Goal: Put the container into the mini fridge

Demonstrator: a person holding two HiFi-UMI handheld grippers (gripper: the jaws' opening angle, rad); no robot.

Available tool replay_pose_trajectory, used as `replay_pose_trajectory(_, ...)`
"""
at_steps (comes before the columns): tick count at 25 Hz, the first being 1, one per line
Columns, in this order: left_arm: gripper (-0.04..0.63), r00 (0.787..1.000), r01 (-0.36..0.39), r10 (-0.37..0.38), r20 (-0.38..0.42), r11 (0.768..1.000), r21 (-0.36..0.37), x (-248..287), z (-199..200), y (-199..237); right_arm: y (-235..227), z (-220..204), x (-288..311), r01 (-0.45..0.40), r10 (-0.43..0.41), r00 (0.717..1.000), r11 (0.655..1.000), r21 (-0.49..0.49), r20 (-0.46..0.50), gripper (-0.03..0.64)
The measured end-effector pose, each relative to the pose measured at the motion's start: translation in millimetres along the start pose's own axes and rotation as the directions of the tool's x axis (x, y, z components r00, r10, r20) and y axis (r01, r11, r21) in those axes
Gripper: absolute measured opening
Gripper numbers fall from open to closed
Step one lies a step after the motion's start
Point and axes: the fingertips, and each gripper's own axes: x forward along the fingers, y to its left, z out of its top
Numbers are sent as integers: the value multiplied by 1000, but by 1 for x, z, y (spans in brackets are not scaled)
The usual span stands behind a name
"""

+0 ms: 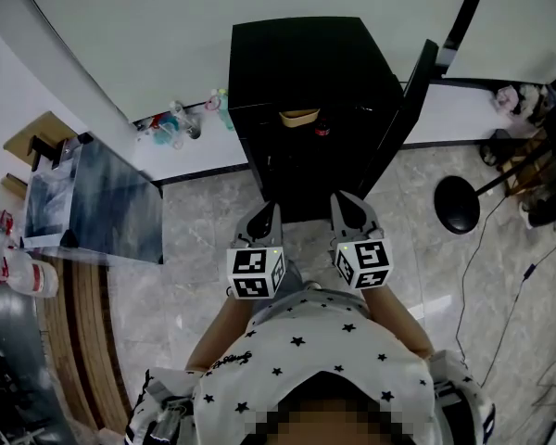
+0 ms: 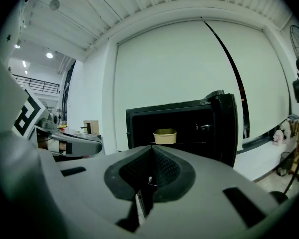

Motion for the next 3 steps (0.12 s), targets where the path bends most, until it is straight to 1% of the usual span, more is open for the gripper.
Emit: replay_pose_trajectory(3, 12, 1000, 2, -2, -2, 1000, 0, 1, -1, 2, 0, 0, 1, 3, -3, 1000, 1000, 0, 3, -6)
